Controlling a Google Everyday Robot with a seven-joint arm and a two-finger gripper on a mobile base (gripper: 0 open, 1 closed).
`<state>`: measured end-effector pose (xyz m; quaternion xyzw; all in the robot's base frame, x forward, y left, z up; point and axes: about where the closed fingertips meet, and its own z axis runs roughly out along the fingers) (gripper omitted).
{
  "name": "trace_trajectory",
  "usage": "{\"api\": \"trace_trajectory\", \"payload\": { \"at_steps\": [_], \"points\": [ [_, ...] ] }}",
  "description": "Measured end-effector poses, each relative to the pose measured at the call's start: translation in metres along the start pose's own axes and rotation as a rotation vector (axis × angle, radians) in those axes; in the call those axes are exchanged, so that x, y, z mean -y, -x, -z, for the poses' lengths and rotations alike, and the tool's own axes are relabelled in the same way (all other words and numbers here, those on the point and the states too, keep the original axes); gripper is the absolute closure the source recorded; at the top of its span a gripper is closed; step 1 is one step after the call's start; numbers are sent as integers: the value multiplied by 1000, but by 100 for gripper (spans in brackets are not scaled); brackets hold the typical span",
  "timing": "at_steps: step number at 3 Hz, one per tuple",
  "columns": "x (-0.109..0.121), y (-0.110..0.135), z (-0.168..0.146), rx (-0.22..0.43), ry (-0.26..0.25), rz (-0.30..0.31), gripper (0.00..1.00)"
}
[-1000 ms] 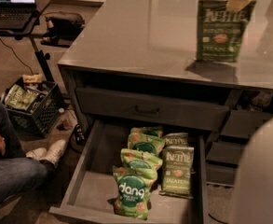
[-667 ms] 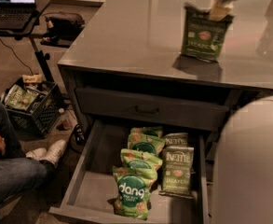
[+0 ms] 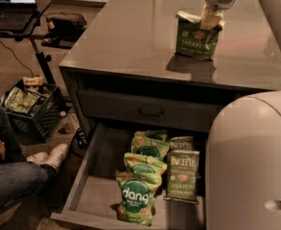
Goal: Pick green jalapeno chip bag from middle drawer and place on counter
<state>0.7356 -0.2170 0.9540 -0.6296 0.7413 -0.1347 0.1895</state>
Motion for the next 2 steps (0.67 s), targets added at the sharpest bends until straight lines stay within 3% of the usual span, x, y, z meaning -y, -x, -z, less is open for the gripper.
{"api": "trace_trajectory", "payload": {
  "at_steps": [2],
  "points": [
    [0, 0, 0, 0, 0, 0, 36]
  ]
}}
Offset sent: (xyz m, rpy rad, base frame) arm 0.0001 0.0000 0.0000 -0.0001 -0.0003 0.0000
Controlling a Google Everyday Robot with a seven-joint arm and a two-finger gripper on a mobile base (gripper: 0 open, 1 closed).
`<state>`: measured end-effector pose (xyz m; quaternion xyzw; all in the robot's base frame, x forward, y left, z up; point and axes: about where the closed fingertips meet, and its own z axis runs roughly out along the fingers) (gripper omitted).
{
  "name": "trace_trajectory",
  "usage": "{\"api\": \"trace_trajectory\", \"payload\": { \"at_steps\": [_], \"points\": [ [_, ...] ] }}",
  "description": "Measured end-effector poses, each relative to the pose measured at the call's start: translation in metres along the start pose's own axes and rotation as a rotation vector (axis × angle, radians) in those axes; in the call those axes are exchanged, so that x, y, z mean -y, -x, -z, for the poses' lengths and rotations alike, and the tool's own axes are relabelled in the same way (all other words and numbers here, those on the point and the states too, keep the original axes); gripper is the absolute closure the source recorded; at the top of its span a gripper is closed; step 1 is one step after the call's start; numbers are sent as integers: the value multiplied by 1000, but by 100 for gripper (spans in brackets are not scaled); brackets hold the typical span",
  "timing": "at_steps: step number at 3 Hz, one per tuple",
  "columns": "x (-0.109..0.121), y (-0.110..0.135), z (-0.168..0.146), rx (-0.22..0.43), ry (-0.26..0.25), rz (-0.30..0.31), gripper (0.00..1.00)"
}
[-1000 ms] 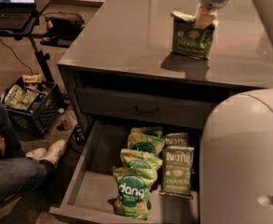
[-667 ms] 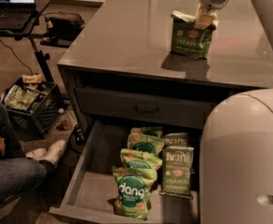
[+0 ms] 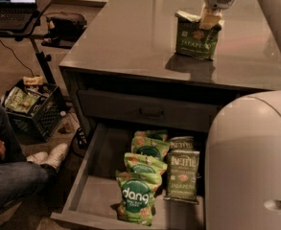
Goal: Pick green jalapeno chip bag from middle drawer and place on counter
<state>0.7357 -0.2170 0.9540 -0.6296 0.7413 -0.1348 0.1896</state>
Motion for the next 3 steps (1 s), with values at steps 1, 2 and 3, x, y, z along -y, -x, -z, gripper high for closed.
{"api": "trace_trajectory", "payload": {
  "at_steps": [1, 2, 3],
  "points": [
    [0, 0, 0, 0, 0, 0, 13],
    [0, 0, 0, 0, 0, 0, 0],
    [0, 0, 0, 0, 0, 0, 0]
  ]
}}
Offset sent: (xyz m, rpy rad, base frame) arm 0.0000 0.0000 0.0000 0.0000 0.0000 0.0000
